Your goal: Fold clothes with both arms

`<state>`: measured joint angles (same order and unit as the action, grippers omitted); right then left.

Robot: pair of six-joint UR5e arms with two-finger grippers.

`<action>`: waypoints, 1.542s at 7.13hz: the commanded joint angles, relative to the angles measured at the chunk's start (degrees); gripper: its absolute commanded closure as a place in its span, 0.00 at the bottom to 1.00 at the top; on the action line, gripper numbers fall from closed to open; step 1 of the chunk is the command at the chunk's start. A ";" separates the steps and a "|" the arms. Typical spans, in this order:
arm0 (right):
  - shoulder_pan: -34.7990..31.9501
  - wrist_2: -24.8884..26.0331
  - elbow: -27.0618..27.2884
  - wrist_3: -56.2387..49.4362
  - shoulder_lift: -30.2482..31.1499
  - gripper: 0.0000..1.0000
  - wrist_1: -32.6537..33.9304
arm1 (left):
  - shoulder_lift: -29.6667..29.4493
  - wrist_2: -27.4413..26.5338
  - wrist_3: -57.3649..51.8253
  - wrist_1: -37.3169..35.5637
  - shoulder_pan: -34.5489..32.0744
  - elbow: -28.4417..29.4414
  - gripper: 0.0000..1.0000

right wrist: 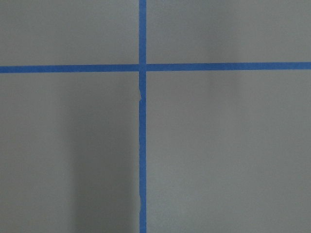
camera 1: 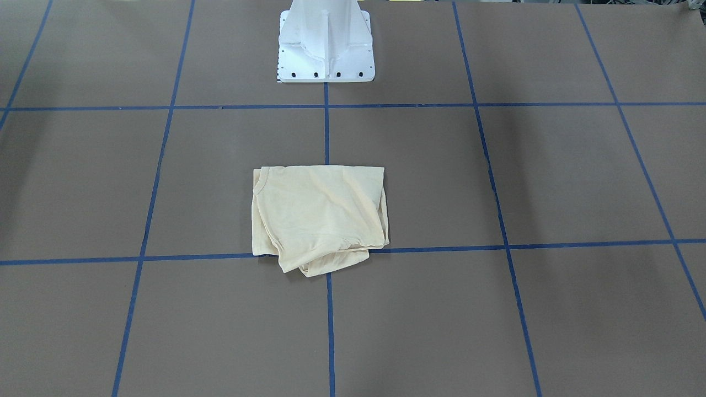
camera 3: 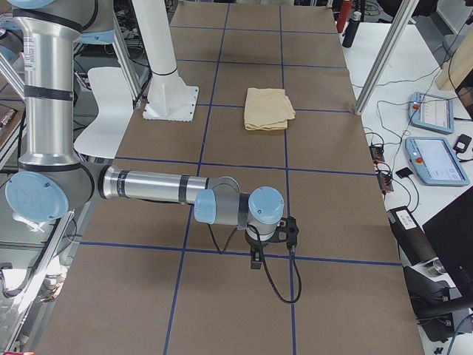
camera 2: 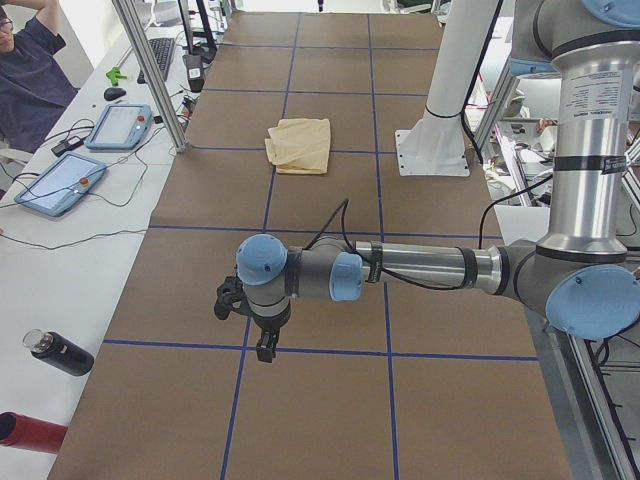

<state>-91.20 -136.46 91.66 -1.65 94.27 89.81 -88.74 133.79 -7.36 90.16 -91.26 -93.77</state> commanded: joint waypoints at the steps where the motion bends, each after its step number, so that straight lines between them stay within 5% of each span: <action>1: -1.08 -0.39 0.53 0.07 0.04 0.00 -0.07 | -0.12 -0.11 0.06 0.01 -0.67 -0.19 0.00; 11: -1.17 -0.30 0.80 0.16 0.04 0.00 0.02 | 0.06 0.06 4.28 -0.08 -0.93 -0.19 0.00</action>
<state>-92.37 -136.76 92.53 -1.49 94.31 89.77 -88.69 133.85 -3.36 90.08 -92.19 -93.95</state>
